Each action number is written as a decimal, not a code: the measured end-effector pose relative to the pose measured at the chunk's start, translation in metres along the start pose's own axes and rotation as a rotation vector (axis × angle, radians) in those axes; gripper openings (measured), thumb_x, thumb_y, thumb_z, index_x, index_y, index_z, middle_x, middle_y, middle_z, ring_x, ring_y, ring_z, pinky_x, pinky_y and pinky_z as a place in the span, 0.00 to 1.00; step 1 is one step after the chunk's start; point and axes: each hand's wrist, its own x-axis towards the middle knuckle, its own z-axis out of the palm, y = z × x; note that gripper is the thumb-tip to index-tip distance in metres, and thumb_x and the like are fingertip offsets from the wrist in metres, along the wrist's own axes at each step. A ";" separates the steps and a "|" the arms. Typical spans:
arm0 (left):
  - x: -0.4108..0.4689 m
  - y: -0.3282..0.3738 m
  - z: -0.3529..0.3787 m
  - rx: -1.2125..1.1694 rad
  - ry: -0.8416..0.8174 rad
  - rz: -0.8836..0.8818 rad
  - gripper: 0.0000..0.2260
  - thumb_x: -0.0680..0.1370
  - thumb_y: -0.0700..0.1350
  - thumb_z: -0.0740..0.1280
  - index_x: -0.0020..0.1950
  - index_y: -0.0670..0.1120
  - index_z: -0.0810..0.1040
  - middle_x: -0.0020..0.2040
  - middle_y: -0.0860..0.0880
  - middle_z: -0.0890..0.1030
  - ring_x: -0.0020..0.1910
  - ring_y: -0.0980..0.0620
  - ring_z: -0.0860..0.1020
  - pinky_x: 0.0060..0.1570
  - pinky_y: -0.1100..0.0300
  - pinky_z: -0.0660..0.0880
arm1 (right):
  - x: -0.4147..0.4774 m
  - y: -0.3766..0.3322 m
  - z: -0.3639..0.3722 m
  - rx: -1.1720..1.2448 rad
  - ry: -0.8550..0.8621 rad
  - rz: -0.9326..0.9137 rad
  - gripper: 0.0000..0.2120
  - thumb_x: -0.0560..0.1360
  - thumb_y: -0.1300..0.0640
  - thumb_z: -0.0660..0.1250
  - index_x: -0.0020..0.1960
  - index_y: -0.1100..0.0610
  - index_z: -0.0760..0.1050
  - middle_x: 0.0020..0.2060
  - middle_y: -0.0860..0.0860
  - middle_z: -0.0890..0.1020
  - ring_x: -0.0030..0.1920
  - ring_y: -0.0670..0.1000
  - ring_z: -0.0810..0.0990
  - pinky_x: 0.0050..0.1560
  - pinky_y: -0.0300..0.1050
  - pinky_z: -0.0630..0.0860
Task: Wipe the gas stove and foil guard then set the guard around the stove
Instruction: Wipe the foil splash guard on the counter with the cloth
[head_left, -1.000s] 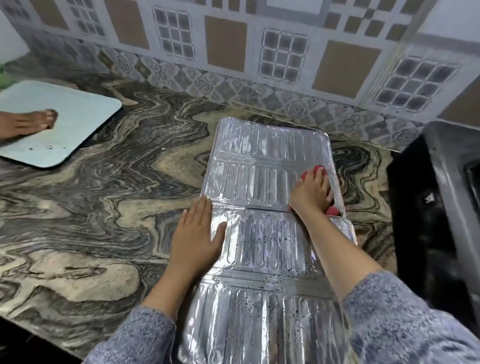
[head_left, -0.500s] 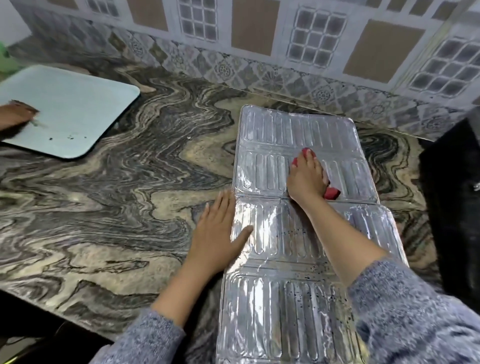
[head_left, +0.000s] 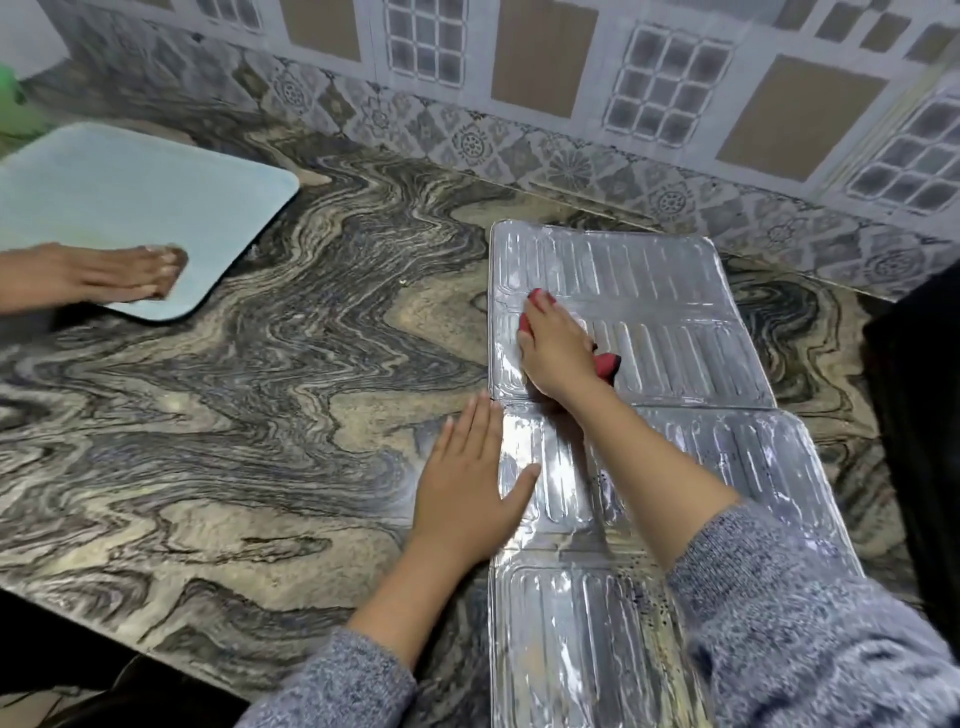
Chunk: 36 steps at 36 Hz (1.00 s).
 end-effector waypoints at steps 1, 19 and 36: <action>0.000 0.000 0.000 0.001 0.000 -0.001 0.35 0.75 0.64 0.42 0.76 0.46 0.39 0.74 0.52 0.35 0.72 0.58 0.34 0.68 0.62 0.28 | 0.001 0.001 0.000 -0.002 -0.019 -0.076 0.24 0.80 0.55 0.54 0.75 0.57 0.55 0.76 0.53 0.53 0.76 0.53 0.52 0.73 0.47 0.50; -0.001 0.005 0.000 -0.017 0.002 -0.061 0.34 0.78 0.63 0.45 0.76 0.47 0.38 0.76 0.52 0.35 0.74 0.58 0.34 0.71 0.59 0.31 | -0.018 0.068 -0.052 0.074 -0.379 -0.648 0.18 0.78 0.59 0.61 0.68 0.51 0.70 0.71 0.44 0.66 0.73 0.45 0.60 0.73 0.42 0.56; -0.001 0.002 0.005 0.002 -0.002 -0.056 0.33 0.77 0.64 0.44 0.76 0.48 0.38 0.76 0.53 0.36 0.74 0.58 0.34 0.73 0.58 0.35 | -0.055 0.194 -0.070 0.312 0.358 0.248 0.18 0.76 0.70 0.60 0.65 0.64 0.72 0.67 0.58 0.72 0.67 0.56 0.70 0.67 0.33 0.57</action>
